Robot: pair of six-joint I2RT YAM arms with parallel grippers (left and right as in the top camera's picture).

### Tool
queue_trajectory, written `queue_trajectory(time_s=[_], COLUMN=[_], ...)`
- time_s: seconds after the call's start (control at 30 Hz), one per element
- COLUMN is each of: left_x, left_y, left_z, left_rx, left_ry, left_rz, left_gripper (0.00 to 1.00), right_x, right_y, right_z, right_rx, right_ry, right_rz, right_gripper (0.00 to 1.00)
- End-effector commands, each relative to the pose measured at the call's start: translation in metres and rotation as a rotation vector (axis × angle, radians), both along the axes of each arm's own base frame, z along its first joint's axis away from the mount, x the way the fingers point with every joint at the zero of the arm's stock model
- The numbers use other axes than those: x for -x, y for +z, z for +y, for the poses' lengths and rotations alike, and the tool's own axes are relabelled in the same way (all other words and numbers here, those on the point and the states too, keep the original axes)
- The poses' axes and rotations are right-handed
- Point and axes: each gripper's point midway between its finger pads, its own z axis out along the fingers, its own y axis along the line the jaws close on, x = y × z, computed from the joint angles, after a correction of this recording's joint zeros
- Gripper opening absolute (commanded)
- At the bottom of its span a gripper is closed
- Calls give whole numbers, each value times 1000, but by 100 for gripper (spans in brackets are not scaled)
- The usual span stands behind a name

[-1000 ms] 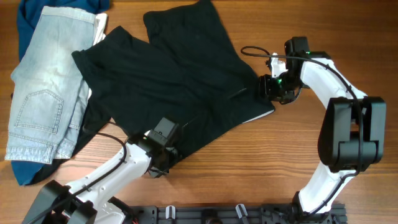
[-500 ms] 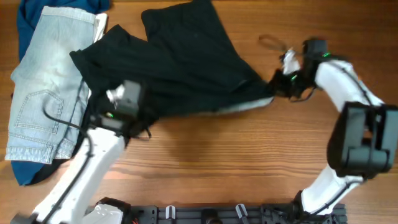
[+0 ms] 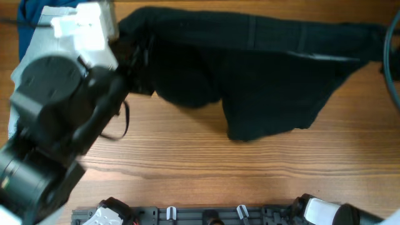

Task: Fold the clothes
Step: 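Lift the shorts with both grippers and lay them flat, waistband up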

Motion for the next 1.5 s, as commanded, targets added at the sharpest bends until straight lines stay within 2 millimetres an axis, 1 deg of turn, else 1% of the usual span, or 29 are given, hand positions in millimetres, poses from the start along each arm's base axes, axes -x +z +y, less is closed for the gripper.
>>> queue_trajectory(time_s=[0.0,0.07,0.17,0.2,0.23,0.27,0.33,0.43,0.5,0.53,0.63,0.7,0.73,0.77,0.8,0.83,0.87,0.9,0.97,1.0,1.03,1.1,1.17,1.2,1.23,1.3,1.37,1.4,1.47], left_x=[35,28,-5,-13,-32,-55,-82,-128,-162,-186,-235,-262,-273,-287,-299,-309,-315,-319,-320,-314,-300,-272,-235,-208,-190,-151,-130,-126,-110], left_y=[41,29,-22,-34,-62,-92,-125,-178,-205,-221,-253,-272,-278,-286,-293,-295,-294,-287,-271,-258,-245,-244,-266,-290,-306,-343,-373,-380,-409], left_z=[50,57,56,56,50,45,41,35,28,22,11,4,0,-6,-11,-15,-18,-20,-22,-21,-17,-12,-2,9,20,53,83,90,103], left_rx=[23,-15,-130,-153,-212,-271,-322,-389,-392,-384,-346,-316,-300,-278,-253,-229,-232,-274,-329,-354,-368,-415,-501,-566,-589,-607,-536,-526,-464], left_ry=[164,221,325,351,378,399,428,466,483,491,513,522,524,525,526,528,521,501,467,446,435,381,327,298,295,279,258,239,60], left_rz=[-135,-96,78,117,207,294,380,482,492,483,442,406,386,357,326,293,265,224,177,166,191,285,453,596,703,957,1120,1148,1215], left_gripper=[4,4,4,4,4,4,4,4,4,4,4,4,6,22,70,100,100,100,100,100,100,100,100,100,100,100,100,100,100], right_x=[28,32,6,-1,-16,-36,-64,-118,-162,-185,-242,-269,-285,-298,-311,-323,-331,-339,-344,-343,-337,-317,-292,-277,-266,-245,-237,-236,-237], right_y=[7,-3,-29,-37,-53,-78,-112,-173,-218,-239,-281,-298,-307,-314,-321,-328,-328,-321,-300,-283,-265,-245,-242,-248,-254,-269,-275,-275,-275], right_z=[-23,-25,-37,-41,-49,-54,-54,-49,-46,-48,-45,-39,-34,-30,-25,-19,-12,-6,-3,-3,-2,2,5,8,10,13,14,14,14], right_rx=[123,126,87,76,56,30,11,-23,-30,-31,-26,-23,-18,-19,-12,-6,-8,-11,-17,-16,-12,-16,-27,-42,-47,-39,-27,-26,-26], right_ry=[-145,-156,-145,-143,-137,-114,-58,20,53,38,31,37,43,44,54,70,90,110,132,129,128,130,136,137,143,168,185,186,186], right_rz=[-8,39,141,168,224,302,402,534,576,582,530,485,453,428,400,368,337,290,224,196,180,203,282,348,397,497,532,533,533], right_gripper=[4,4,4,4,4,4,4,4,4,4,4,4,5,5,9,43,82,100,100,100,100,100,100,100,100,100,100,100,100])
